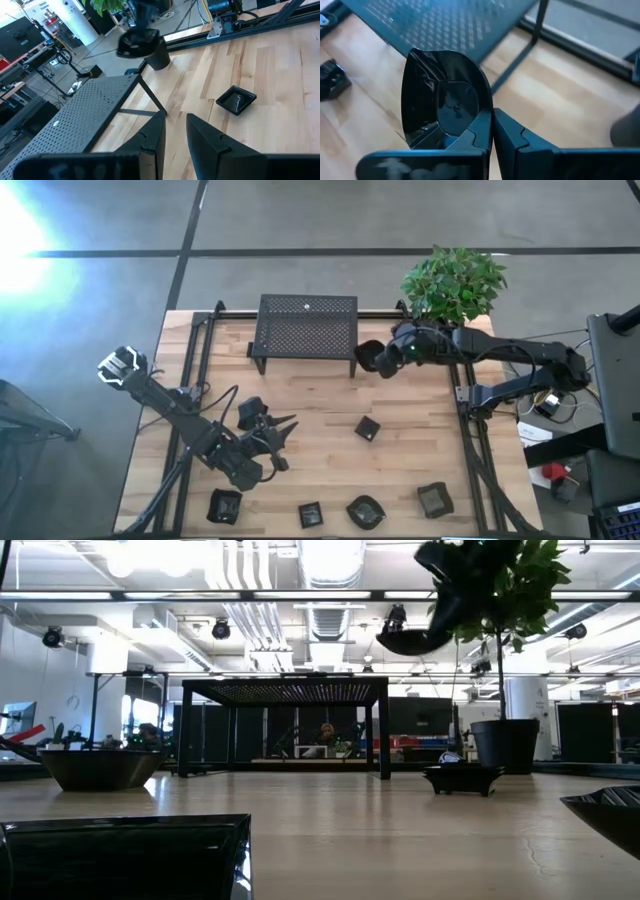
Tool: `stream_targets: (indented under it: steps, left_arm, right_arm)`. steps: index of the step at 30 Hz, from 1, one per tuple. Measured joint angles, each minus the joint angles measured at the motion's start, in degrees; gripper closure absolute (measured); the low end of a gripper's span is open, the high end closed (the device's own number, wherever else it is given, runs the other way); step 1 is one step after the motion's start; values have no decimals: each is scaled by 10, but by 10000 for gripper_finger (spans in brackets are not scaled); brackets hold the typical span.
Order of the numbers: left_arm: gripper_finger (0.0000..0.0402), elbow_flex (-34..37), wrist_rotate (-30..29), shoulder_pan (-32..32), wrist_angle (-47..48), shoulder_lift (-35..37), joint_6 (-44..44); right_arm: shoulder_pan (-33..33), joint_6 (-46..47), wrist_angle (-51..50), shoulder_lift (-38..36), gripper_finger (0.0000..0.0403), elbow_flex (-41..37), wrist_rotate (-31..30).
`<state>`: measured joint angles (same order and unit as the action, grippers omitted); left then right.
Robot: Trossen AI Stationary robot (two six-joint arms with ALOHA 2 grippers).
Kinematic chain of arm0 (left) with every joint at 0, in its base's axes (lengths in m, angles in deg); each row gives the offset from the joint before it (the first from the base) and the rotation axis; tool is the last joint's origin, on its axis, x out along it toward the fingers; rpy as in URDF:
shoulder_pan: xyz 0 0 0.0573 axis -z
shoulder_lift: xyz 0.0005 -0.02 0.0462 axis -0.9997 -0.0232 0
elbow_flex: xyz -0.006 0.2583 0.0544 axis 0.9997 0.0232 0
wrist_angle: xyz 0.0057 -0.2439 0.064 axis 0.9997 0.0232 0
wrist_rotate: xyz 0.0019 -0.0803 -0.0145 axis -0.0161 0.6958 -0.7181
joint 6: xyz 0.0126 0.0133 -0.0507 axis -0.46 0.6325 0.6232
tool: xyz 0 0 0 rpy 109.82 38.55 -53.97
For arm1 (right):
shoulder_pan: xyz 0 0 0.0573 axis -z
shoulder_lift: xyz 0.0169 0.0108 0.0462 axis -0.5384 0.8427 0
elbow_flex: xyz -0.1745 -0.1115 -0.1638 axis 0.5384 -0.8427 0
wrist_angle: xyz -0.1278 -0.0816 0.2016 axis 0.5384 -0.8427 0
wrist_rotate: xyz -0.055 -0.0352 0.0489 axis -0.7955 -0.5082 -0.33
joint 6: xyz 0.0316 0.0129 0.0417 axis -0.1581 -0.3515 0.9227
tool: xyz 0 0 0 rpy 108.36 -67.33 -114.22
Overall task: Pick & Place Mini shaped plates
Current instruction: Put the stacked black leaf shaped plates on the shelf
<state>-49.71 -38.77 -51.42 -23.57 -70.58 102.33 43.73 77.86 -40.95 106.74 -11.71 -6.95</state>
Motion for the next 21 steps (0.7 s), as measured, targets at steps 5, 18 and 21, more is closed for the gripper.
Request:
stream_targets:
  steps: [5,18,21]
  left_arm:
    - [323,0,0,0,0,0,0]
    - [323,0,0,0,0,0,0]
    - [323,0,0,0,0,0,-1]
  right_arm:
    - [29,-38,-3,50,395,68,14]
    - [154,-145,-44,244,395,260,130]
    - [171,-162,-44,283,395,300,159]
